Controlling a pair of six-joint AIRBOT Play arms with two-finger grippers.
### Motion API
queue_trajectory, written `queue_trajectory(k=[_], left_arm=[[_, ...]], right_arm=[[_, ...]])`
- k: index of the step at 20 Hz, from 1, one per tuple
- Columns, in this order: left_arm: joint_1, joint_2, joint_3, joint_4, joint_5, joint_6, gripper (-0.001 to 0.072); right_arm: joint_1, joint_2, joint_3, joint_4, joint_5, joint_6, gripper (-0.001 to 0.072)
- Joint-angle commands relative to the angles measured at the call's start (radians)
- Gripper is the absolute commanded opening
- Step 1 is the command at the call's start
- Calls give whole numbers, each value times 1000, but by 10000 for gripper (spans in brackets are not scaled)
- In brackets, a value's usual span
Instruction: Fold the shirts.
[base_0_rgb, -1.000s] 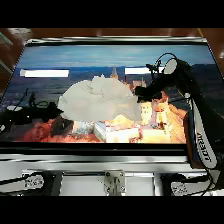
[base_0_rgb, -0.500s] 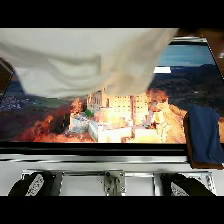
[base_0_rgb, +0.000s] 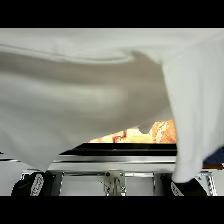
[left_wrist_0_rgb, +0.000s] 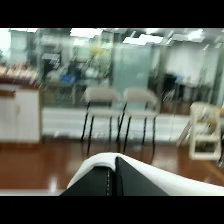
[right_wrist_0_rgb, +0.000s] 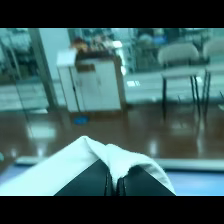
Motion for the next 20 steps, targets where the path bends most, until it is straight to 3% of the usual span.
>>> queue_trajectory(k=[1, 5, 7, 11, 15, 20], left_arm=[[2, 6, -93, 113, -187, -44, 36], [2, -51, -299, 112, -150, -44, 36], [2, -134, -381, 112, -148, -44, 37], [0, -389, -472, 60, -134, -43, 37], [-25, -661, -472, -37, -76, -23, 37], [-130, -883, -472, -38, -32, -21, 65]], right_arm=[[0, -14, 3, -103, 267, 56, 68], [0, -200, -31, -140, 531, 54, 69], [0, -304, -104, -179, 526, 53, 69], [0, -572, -232, -166, 263, 109, 70], [0, -835, -232, -21, -13, 164, 75], [0, -995, -232, 165, -128, 164, 75]])
